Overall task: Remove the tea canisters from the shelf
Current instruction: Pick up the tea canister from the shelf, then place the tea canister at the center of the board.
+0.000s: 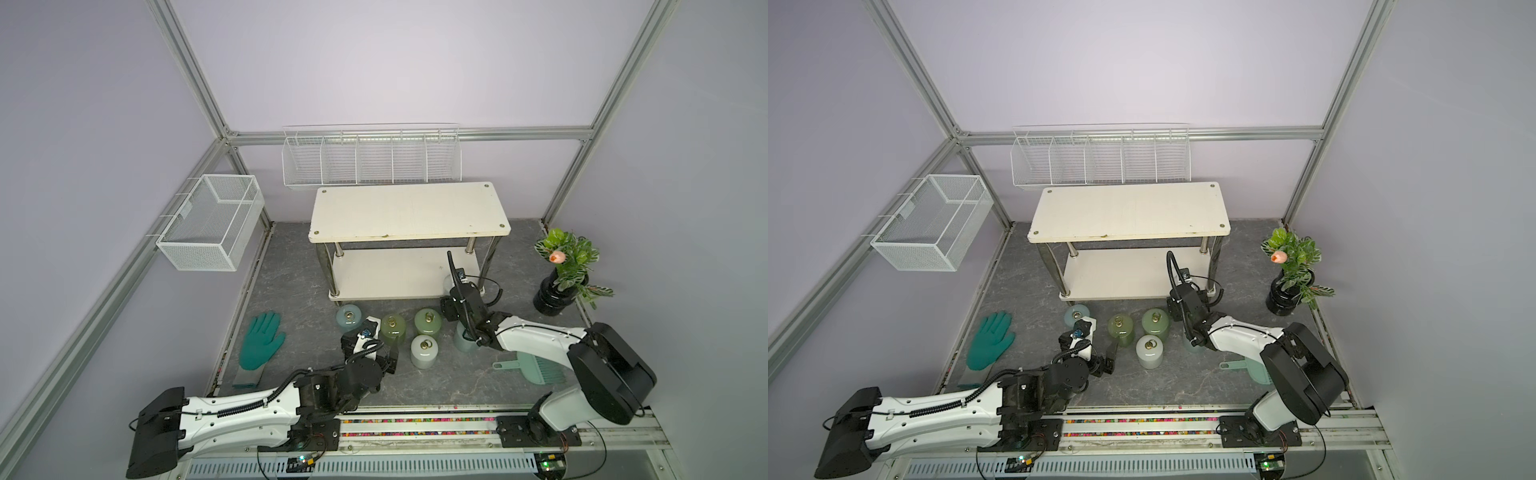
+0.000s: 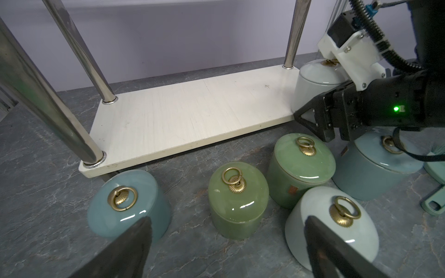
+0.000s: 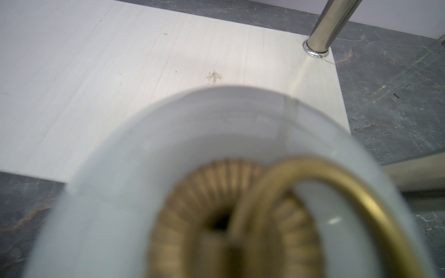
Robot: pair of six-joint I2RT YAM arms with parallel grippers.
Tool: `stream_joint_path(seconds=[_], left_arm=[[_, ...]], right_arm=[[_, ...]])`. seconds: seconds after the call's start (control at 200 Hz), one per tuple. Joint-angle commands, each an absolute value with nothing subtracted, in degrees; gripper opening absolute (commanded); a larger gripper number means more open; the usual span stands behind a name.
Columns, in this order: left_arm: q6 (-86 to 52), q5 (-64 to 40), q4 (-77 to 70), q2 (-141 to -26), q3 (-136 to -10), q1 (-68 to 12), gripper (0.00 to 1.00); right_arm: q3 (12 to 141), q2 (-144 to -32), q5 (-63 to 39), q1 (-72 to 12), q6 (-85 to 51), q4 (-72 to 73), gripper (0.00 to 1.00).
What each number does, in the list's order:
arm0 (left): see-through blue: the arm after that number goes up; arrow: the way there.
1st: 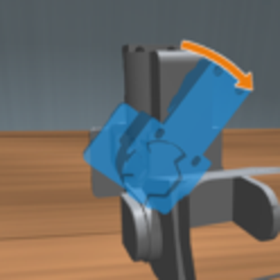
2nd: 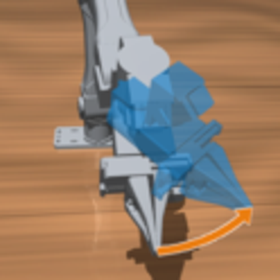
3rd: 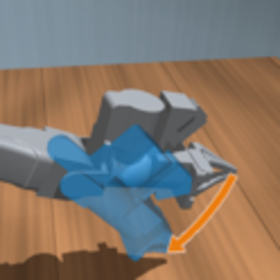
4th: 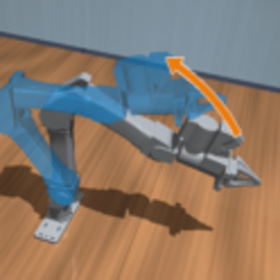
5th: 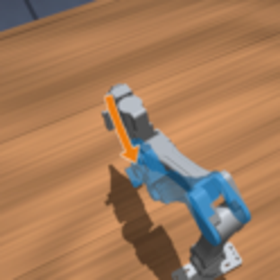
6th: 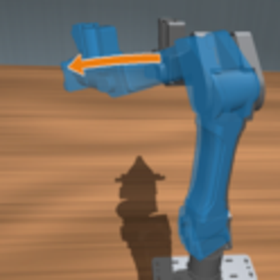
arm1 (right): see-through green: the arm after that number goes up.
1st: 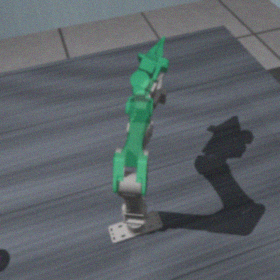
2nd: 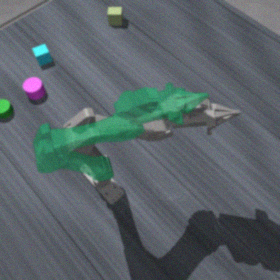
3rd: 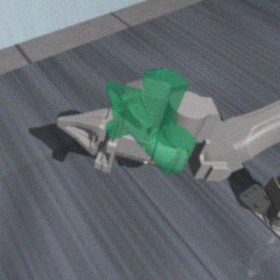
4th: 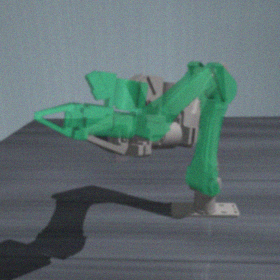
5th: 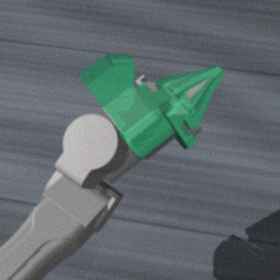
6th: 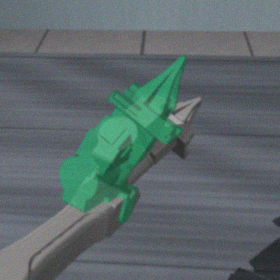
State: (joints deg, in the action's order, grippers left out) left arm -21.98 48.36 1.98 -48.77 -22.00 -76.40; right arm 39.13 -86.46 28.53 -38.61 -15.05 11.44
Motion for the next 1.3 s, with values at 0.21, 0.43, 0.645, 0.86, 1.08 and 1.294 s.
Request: stream_joint_path(seconds=[0.21, 0.43, 0.645, 0.86, 1.08, 1.294], left_arm=[[-21.6, 47.4, 1.2, -49.6, -23.9, -75.5, 1.0], [-21.6, 47.0, 1.1, -49.8, -24.1, -75.5, 1.0], [-21.6, 46.9, 0.9, -49.9, -24.0, -75.5, 1.0], [-21.4, 46.8, 0.9, -50.0, -24.3, -75.4, 1.0], [-21.3, 46.5, 0.9, -50.1, -24.4, -75.4, 1.0], [-21.0, 46.2, 0.8, -50.4, -24.8, -75.4, 1.0]], right_arm=[[36.9, -82.8, 29.9, -37.9, -15.9, 12.3, 0.6], [36.0, -80.4, 30.3, -37.6, -16.4, 11.5, 0.6], [34.5, -79.2, 30.3, -37.6, -17.2, 10.9, 0.59], [33.4, -78.3, 30.8, -37.5, -17.6, 10.6, 0.59], [31.7, -77.0, 31.9, -37.5, -18.7, 10.2, 0.59], [30.1, -75.3, 33.8, -37.4, -20.0, 9.7, 0.59]])
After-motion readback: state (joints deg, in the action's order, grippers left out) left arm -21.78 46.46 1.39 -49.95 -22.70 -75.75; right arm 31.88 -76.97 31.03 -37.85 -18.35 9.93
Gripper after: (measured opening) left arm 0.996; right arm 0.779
